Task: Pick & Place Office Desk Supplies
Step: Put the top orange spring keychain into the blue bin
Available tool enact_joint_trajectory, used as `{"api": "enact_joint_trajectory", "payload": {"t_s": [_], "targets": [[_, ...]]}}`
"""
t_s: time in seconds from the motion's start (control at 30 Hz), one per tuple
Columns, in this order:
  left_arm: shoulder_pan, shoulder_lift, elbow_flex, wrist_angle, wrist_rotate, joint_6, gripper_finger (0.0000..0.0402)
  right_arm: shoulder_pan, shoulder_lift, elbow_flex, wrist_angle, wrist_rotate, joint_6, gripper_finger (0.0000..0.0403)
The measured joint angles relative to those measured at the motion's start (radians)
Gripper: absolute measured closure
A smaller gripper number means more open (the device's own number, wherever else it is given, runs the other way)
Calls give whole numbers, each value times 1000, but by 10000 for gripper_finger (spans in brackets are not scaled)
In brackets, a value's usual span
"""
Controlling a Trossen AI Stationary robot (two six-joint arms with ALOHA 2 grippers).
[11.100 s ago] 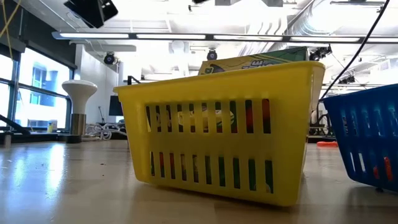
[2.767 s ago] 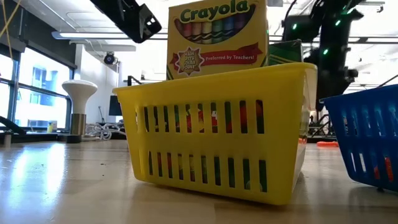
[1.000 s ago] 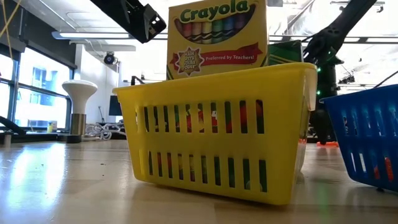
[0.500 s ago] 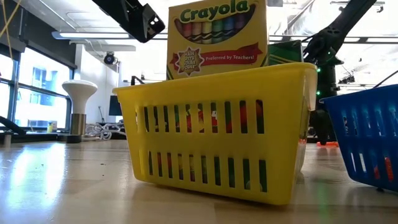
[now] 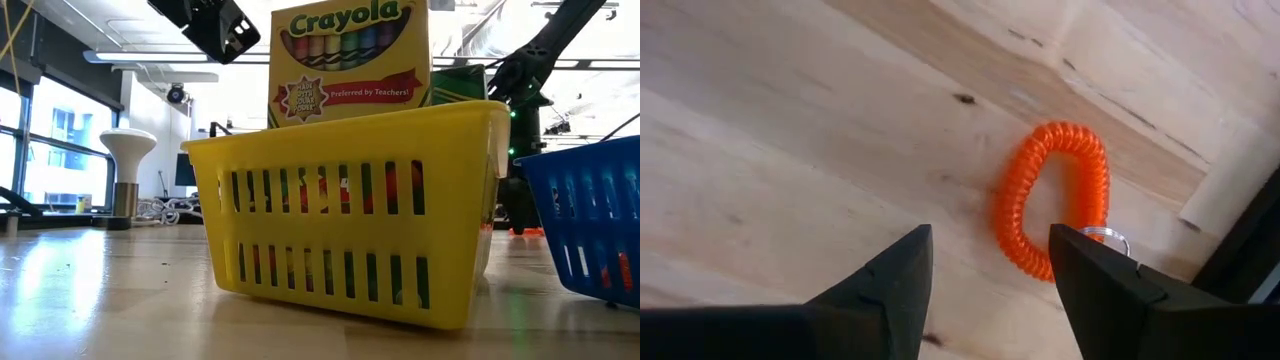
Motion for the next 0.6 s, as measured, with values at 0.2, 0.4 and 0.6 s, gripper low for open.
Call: {"api": "enact_joint_trajectory", "payload": {"t_s": [0.2, 0.4, 0.6], "targets": [[-27, 0, 0, 0, 0, 0, 233, 20, 28, 3, 9, 25, 8, 214], [-46, 0, 0, 0, -1, 0, 233, 24, 32, 2, 16, 23, 21, 237], [-57, 0, 0, 0, -2, -12, 233, 25, 33, 2, 21, 7, 24, 334]]}}
